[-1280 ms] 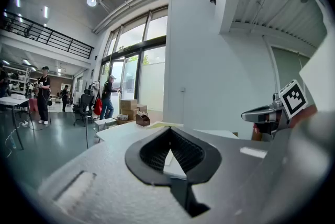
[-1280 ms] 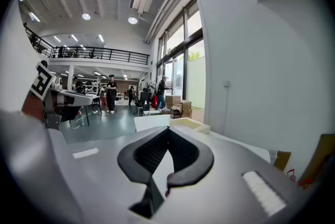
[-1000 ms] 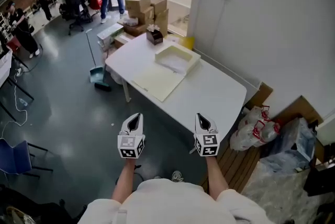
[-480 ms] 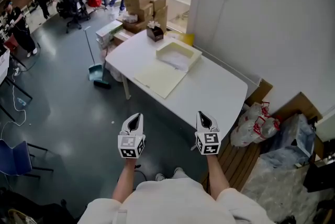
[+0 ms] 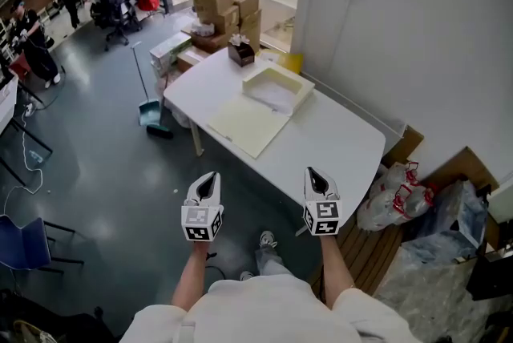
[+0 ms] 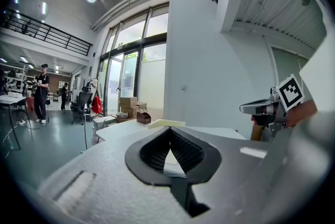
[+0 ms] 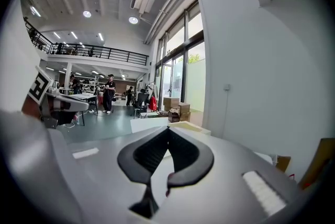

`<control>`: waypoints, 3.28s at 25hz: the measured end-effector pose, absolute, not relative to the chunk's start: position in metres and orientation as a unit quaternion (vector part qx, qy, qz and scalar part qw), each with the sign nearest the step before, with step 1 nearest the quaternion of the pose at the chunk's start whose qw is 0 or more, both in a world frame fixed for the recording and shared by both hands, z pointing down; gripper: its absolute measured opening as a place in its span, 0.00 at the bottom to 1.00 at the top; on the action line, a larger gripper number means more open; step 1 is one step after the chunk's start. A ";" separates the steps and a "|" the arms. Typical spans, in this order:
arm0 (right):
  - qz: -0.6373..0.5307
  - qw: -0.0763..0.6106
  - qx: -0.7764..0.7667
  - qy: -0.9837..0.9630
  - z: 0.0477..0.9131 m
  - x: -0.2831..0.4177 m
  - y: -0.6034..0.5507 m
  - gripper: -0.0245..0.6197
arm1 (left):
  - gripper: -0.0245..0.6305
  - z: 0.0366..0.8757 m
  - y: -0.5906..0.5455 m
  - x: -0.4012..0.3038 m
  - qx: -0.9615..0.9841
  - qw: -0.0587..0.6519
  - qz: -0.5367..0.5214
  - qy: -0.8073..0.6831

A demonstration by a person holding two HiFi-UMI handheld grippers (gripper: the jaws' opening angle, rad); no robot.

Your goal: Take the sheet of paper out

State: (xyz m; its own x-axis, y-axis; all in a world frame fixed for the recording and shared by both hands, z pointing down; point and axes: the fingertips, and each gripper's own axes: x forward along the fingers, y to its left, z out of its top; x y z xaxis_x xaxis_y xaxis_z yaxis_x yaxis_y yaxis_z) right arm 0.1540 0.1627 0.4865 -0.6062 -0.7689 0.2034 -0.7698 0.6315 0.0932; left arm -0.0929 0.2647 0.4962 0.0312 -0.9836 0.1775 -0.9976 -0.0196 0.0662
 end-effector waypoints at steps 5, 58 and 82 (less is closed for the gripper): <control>0.005 0.107 0.427 -0.898 0.488 0.147 0.115 0.04 | 0.04 0.488 0.223 -0.107 0.705 0.074 0.045 -0.704; 0.055 0.163 0.515 -0.840 0.539 0.059 -0.170 0.04 | 0.04 0.545 -0.144 -0.192 0.778 0.132 0.051 -0.612; 0.063 0.176 0.573 -0.798 0.548 0.063 -0.206 0.04 | 0.04 0.586 -0.224 -0.186 0.823 0.160 0.077 -0.539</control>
